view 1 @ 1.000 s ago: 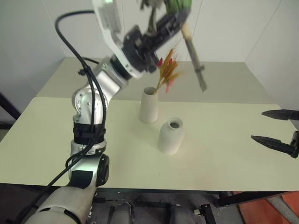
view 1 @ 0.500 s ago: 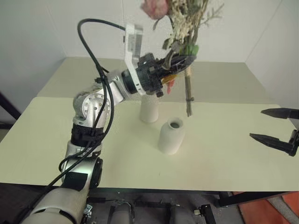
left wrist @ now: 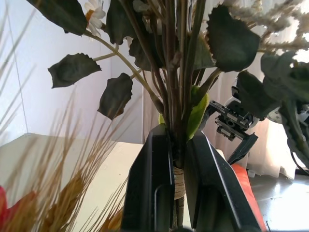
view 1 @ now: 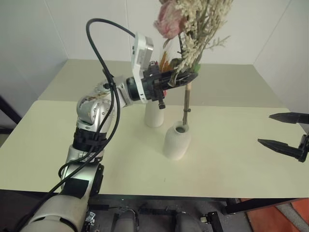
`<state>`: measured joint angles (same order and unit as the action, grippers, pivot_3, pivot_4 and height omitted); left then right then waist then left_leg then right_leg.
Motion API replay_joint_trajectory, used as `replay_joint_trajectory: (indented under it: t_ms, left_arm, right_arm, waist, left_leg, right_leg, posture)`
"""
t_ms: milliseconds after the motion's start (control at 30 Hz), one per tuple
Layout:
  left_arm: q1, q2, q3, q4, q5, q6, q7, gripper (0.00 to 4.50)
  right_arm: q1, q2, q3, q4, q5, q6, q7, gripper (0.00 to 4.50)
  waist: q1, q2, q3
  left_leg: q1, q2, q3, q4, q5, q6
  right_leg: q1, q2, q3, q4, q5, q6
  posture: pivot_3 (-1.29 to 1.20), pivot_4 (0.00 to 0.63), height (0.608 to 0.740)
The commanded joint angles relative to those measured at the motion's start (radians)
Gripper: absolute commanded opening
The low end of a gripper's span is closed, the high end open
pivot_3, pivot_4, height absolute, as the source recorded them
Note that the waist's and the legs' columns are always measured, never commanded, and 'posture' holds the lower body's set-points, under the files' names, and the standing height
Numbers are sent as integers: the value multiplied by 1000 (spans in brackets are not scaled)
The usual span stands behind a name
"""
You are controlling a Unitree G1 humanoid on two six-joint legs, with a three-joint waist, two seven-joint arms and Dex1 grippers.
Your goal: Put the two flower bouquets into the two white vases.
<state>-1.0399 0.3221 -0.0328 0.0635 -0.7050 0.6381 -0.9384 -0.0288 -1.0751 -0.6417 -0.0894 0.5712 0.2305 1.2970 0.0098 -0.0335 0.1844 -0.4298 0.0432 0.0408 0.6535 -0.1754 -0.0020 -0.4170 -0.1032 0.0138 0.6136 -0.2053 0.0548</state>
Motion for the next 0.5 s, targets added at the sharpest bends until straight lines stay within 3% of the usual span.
replay_joint_trajectory:
  t_ms: [33, 500]
  left_arm:
    - [-7, 12, -11, -29, 23, 4, -7, 97]
    - [7, 36, -47, -21, 36, 107, -40, 97]
  right_arm:
    - [-5, -26, -30, -22, 2, 9, -4, 4500]
    - [-4, -33, -27, -21, 3, 12, 4, 4500]
  waist:
    - [0, 0, 0]
    - [1, 0, 0]
  left_leg:
    - [0, 0, 0, 0, 0, 0]
    - [2, 0, 0, 0, 0, 0]
  right_leg:
    - [0, 0, 0, 0, 0, 0]
    - [3, 0, 0, 0, 0, 0]
  posture:
    - [0, 150, 740]
    - [0, 150, 740]
